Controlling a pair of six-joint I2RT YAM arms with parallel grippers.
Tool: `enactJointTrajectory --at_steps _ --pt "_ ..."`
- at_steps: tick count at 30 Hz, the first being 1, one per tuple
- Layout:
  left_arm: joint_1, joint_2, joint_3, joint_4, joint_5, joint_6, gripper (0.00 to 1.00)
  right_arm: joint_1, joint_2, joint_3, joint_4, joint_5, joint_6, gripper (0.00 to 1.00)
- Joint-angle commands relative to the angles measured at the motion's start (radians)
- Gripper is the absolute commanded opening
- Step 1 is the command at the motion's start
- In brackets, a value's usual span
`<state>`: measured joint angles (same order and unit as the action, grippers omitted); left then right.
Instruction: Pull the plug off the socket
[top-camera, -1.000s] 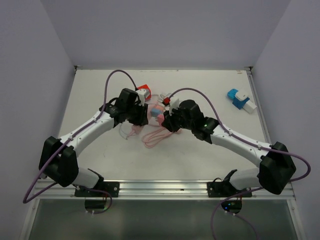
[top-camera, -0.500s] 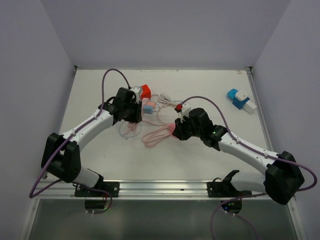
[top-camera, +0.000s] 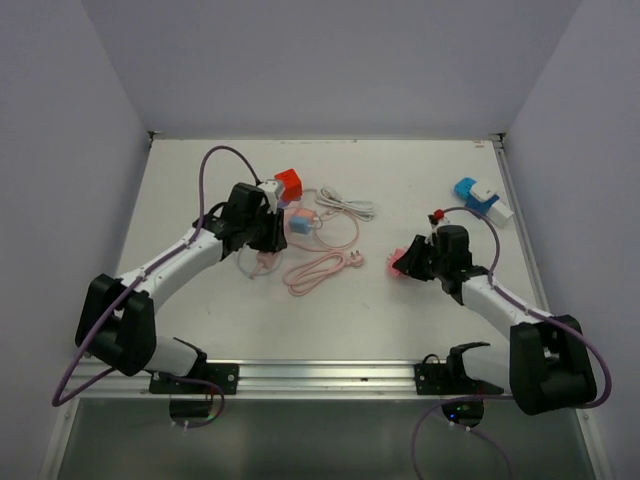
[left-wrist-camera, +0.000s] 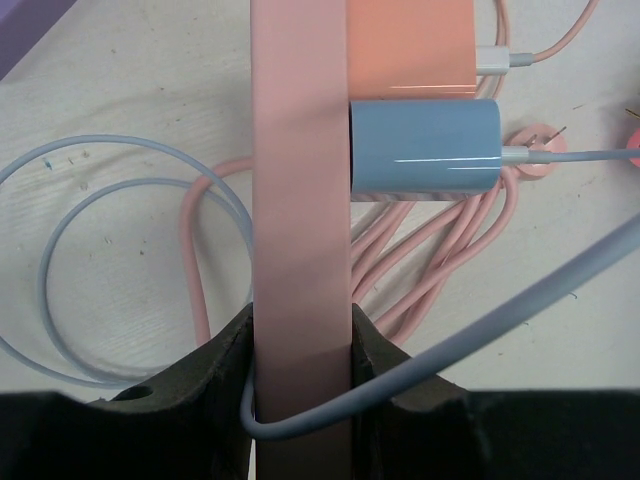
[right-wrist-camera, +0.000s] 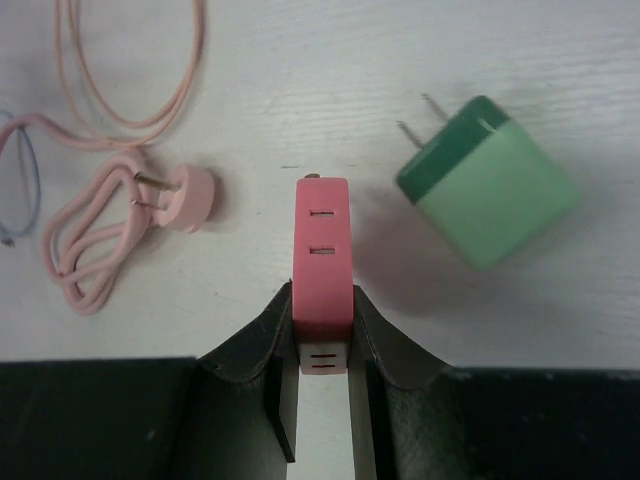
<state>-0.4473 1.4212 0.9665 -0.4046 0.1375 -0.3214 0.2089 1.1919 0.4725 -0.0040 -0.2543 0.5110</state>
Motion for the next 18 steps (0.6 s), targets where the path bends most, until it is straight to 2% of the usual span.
enactJointTrajectory --at_steps 1,2,5,6,8,9,12,18 --pt "0.002 -0.061 0.006 0.11 0.031 -0.007 0.0 -0.103 0.015 -0.043 0.102 -0.072 0.096 0.0" --pt "0.002 -0.064 0.005 0.112 0.033 -0.007 0.0 -0.12 0.015 -0.051 0.102 -0.076 0.107 0.0" --pt "0.002 -0.065 0.0 0.119 0.043 -0.008 0.0 -0.173 0.006 -0.038 0.058 -0.042 0.121 0.14" --pt "0.002 -0.064 0.001 0.124 0.053 -0.008 0.0 -0.183 0.005 -0.037 0.047 -0.024 0.121 0.25" --pt "0.002 -0.065 -0.003 0.128 0.06 -0.013 0.0 -0.201 -0.005 -0.019 0.009 -0.01 0.12 0.4" --pt "0.002 -0.065 -0.003 0.133 0.066 -0.015 0.0 -0.204 -0.008 -0.011 -0.001 0.001 0.119 0.53" --pt "0.002 -0.065 -0.006 0.141 0.073 -0.021 0.0 -0.206 -0.035 0.023 -0.108 0.079 0.123 0.72" --pt "0.002 -0.064 -0.012 0.162 0.085 -0.036 0.0 -0.206 -0.133 0.092 -0.228 0.193 0.132 0.87"
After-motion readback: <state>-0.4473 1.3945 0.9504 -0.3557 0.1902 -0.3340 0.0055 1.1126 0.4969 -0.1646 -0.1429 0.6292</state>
